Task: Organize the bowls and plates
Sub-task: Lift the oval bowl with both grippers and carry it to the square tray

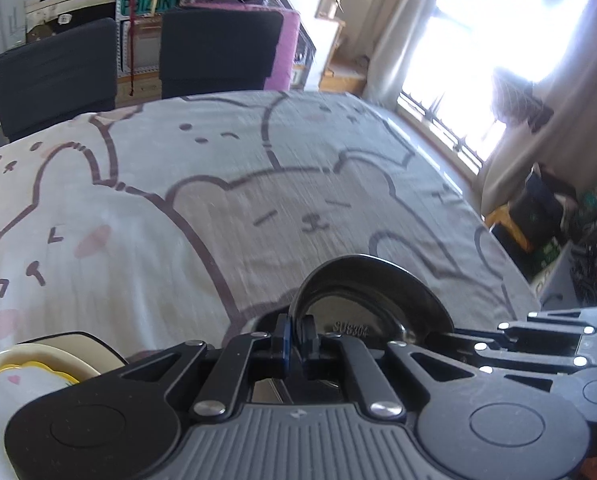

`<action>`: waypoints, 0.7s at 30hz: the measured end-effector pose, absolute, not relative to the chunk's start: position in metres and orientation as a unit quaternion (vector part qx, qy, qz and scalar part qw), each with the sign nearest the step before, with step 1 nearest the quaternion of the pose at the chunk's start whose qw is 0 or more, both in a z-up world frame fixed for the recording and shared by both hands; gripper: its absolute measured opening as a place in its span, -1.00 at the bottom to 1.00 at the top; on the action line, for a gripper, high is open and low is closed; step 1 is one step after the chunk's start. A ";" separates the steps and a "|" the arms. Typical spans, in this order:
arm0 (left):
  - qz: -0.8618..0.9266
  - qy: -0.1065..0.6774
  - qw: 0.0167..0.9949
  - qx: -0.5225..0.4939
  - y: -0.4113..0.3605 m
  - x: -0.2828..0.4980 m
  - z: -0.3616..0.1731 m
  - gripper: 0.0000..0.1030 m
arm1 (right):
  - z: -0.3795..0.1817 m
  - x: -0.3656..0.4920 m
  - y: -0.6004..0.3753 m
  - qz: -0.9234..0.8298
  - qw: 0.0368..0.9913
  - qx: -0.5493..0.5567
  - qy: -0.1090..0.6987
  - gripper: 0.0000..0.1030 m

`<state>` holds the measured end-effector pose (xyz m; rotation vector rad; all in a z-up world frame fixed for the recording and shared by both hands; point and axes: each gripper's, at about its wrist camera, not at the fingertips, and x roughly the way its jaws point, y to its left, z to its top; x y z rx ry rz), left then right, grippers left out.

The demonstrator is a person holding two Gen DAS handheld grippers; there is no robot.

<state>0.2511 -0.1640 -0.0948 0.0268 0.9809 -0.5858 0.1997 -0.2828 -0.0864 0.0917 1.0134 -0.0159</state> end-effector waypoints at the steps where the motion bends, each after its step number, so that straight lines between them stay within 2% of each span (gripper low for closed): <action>1: -0.277 0.466 0.840 0.017 -0.166 0.251 -0.096 -0.90 | -0.087 0.201 -0.279 -0.008 0.871 0.041 0.489 -0.72; 21: -0.270 0.486 0.829 0.053 -0.180 0.261 -0.121 -0.89 | -0.113 0.220 -0.274 -0.002 0.839 0.027 0.544 -0.72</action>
